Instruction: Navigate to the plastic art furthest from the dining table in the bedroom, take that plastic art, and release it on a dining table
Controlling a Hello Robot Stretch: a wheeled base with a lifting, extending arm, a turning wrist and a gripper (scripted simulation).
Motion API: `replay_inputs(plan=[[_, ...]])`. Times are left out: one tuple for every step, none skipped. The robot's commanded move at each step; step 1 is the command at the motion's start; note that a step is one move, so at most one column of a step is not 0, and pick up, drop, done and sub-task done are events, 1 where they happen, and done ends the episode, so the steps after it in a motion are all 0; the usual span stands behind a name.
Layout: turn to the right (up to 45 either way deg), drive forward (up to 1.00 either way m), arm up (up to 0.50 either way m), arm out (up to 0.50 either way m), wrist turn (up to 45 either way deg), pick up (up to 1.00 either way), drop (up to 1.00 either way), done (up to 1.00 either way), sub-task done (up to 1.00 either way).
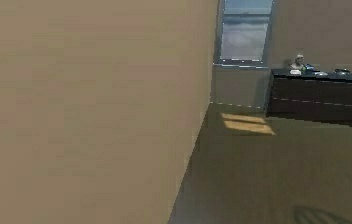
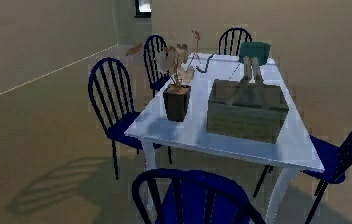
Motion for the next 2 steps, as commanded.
replay_inputs(plan=[[45.0, 0.0, 0.0, 0.0, 0.0, 0.0, 0.0, 0.0, 0.0], [45.0, 0.0, 0.0, 0.0, 0.0, 0.0, 0.0, 0.0, 0.0]])
